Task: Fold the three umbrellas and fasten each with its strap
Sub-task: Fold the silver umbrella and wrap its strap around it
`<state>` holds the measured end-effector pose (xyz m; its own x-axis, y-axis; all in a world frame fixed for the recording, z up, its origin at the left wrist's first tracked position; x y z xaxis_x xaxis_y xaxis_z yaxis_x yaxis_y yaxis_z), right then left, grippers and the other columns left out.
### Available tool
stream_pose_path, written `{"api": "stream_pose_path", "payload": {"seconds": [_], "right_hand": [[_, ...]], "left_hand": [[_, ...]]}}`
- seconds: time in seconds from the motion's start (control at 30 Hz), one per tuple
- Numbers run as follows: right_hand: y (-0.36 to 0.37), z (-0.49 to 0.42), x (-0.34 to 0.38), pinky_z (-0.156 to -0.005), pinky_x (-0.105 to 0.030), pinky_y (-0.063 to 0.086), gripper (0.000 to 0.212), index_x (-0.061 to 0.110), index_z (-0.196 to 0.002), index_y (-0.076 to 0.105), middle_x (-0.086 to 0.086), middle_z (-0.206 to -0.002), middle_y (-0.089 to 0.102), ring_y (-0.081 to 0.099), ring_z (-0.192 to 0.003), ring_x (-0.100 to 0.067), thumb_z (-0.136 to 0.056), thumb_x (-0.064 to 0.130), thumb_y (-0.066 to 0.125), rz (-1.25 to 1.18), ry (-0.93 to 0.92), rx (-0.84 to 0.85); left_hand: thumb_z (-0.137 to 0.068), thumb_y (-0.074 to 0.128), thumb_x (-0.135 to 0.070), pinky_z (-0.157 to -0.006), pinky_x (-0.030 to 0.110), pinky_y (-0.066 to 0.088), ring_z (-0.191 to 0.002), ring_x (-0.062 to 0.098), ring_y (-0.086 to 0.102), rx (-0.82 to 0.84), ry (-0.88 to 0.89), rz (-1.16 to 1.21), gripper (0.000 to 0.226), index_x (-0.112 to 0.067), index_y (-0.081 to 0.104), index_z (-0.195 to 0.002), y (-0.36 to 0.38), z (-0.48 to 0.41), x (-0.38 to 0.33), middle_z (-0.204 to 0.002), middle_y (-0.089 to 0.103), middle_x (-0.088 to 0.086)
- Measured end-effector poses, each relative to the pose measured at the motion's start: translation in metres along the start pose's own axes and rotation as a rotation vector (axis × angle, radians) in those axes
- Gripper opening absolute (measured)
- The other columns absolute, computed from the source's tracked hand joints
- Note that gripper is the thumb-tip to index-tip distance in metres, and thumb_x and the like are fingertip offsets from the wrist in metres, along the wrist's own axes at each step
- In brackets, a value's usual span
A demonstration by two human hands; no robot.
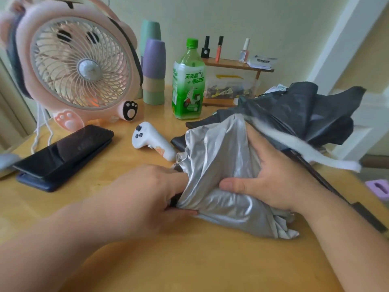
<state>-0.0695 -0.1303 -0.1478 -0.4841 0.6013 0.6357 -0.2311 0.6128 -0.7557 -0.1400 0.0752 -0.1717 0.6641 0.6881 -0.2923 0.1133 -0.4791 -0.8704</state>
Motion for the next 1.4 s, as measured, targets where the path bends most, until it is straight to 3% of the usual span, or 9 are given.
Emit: {"api": "stream_pose_path", "payload": {"seconds": [0.1,0.17,0.27,0.4,0.57,0.7,1.0,1.23,1.4], "right_hand": [[0.006,0.001,0.002,-0.085,0.008,0.036,0.083,0.066,-0.123,0.036,0.061,-0.11,0.045,0.043,-0.104,0.037,-0.057,0.057,0.087,-0.119,0.039,-0.008],[0.005,0.002,0.003,-0.081,0.011,0.032,0.078,0.065,-0.117,0.04,0.061,-0.11,0.045,0.043,-0.102,0.036,-0.053,0.064,0.085,-0.072,0.036,-0.057],[0.001,0.004,0.0,-0.083,0.009,0.029,0.1,0.052,-0.137,0.046,0.047,-0.12,0.052,0.043,-0.11,0.026,-0.046,0.076,0.08,0.077,0.01,-0.204],[0.004,0.011,0.014,-0.088,0.014,0.018,0.109,0.038,-0.146,0.042,0.045,-0.117,0.041,0.032,-0.111,0.028,-0.052,0.074,0.082,0.181,-0.072,-0.357],[0.007,0.012,0.02,-0.098,0.005,0.028,0.107,0.04,-0.146,0.037,0.031,-0.123,0.054,0.051,-0.115,0.012,-0.056,0.074,0.084,0.144,-0.184,-0.396],[0.005,0.008,0.013,-0.099,0.006,0.025,0.12,0.038,-0.154,0.034,0.039,-0.134,0.049,0.035,-0.127,0.028,-0.053,0.073,0.089,0.059,-0.151,-0.332],[-0.005,0.003,-0.001,-0.103,-0.028,0.045,0.096,0.048,-0.139,0.04,0.019,-0.123,0.059,0.055,-0.122,0.002,-0.056,0.071,0.082,-0.033,-0.047,-0.43],[-0.035,0.014,-0.004,-0.108,-0.041,0.049,0.08,0.035,-0.138,0.051,0.015,-0.125,0.062,0.057,-0.125,-0.002,-0.07,0.069,0.078,-0.016,-0.12,-0.545],[-0.02,0.011,-0.008,-0.106,-0.027,0.041,0.12,0.068,-0.143,0.021,0.036,-0.142,0.045,0.048,-0.126,0.011,-0.041,0.085,0.081,0.117,0.092,-0.021]], "left_hand": [[-0.083,0.081,-0.046,-0.072,0.03,0.055,-0.081,0.003,0.068,0.0,-0.279,0.292,0.03,-0.031,0.068,-0.105,0.006,0.005,0.008,-0.092,0.072,-0.019],[-0.075,0.084,-0.046,-0.08,0.026,0.056,-0.09,0.001,0.071,-0.023,-0.481,0.557,0.038,-0.034,0.068,-0.108,0.009,0.006,0.01,-0.1,0.075,-0.019],[-0.069,0.088,-0.051,-0.065,0.028,0.055,-0.076,0.011,0.072,-0.045,-0.713,0.794,0.042,-0.024,0.072,-0.097,0.013,0.004,0.017,-0.087,0.077,-0.006],[-0.063,0.084,-0.057,-0.046,0.026,0.042,-0.063,0.03,0.062,0.229,-0.962,0.984,0.063,-0.012,0.072,-0.106,0.016,0.01,0.019,-0.077,0.07,0.016],[-0.083,0.082,-0.043,-0.044,0.025,0.051,-0.047,0.021,0.061,0.39,-0.867,0.981,0.036,-0.01,0.074,-0.095,0.016,0.012,0.008,-0.061,0.066,0.012],[-0.086,0.07,-0.054,-0.052,0.024,0.038,-0.05,0.008,0.042,0.257,-0.592,0.411,0.045,-0.009,0.067,-0.084,0.007,0.005,0.012,-0.056,0.05,-0.002],[-0.094,0.061,-0.052,-0.047,0.035,0.035,-0.05,0.017,0.04,0.057,-0.075,0.222,0.051,-0.014,0.046,-0.063,0.003,0.001,0.001,-0.055,0.041,-0.003],[-0.082,0.06,-0.065,-0.052,0.024,0.039,-0.051,0.008,0.041,-0.013,-0.579,0.499,0.058,-0.008,0.066,-0.074,0.02,0.006,0.026,-0.055,0.05,-0.007],[-0.073,0.057,-0.082,-0.077,0.047,0.057,-0.07,0.024,0.063,-0.16,-0.597,0.515,0.069,-0.019,0.076,-0.093,0.011,0.014,0.048,-0.089,0.074,0.016]]}}
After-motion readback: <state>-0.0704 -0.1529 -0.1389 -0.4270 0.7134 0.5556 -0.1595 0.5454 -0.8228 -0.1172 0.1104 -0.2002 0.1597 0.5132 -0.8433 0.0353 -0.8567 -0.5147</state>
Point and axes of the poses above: each hand's wrist, its own z-axis away from the middle knuckle, its own y-axis out of the palm, x = y × z, the point moved 5 cm from there along -z, towards the middle knuckle
